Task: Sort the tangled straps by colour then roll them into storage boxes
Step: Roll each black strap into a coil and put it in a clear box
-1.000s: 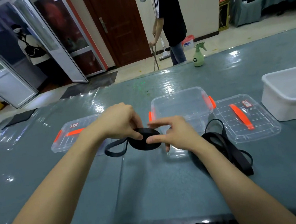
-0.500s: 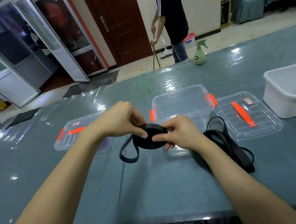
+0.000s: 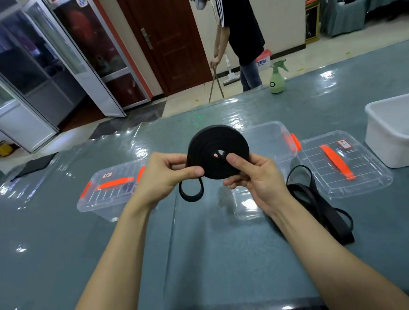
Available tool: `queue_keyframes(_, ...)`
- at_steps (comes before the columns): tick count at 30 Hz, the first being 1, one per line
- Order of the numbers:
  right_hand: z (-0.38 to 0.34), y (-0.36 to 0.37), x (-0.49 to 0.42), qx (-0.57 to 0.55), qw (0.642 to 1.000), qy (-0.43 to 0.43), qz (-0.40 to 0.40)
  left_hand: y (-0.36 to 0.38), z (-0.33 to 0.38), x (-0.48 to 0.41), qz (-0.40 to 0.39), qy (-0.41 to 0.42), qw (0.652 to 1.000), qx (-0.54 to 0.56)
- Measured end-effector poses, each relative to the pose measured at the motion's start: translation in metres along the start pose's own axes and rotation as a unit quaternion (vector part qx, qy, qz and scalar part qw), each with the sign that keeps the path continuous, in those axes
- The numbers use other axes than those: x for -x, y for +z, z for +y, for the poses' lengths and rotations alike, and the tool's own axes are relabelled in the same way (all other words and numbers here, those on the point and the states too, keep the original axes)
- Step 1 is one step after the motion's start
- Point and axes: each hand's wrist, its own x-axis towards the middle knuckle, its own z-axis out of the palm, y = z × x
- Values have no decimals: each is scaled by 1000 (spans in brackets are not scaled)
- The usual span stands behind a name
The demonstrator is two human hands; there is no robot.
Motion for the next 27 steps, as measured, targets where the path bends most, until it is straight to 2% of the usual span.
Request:
queue_keyframes(5, 14, -9, 1, -16, 997, 50, -49, -2, 2, -2, -12, -22, 999, -33)
queue_keyframes(7, 12, -19, 1, 74, 992, 69, -78, -9, 6, -4, -31, -31, 996, -81)
queue_keyframes(9, 6, -27, 2, 221, 969, 68, -87, -17, 10, -7, -54, -30, 978, -201)
queue_keyframes(11, 3, -31, 3, 345, 934, 58, -75, -18, 13, -15, -101, -23, 924, -368)
queue_keyframes(13, 4, -26, 3, 433, 897, 44, -80, -10, 19, -20, -153, -20, 847, -509)
queue_keyframes(15, 11, -16, 3, 460, 879, 47, -118, 1, 23, -22, -192, -23, 788, -585)
queue_keyframes(17, 20, -9, 3, 474, 865, 56, -155, 9, 25, -24, -215, -17, 762, -611)
queue_keyframes(19, 30, -7, 4, 472, 864, 63, -164, 11, 27, -25, -228, -9, 755, -615)
queue_keyframes(22, 35, -9, 4, 424, 891, 77, -147, 7, 32, -25, -235, -3, 762, -604)
queue_keyframes(24, 33, -9, 2, 385, 906, 86, -152, 2, 32, -22, -229, 8, 787, -572)
queue_keyframes(27, 29, -10, -1, 354, 916, 88, -165, -7, 28, -14, -204, 32, 849, -485)
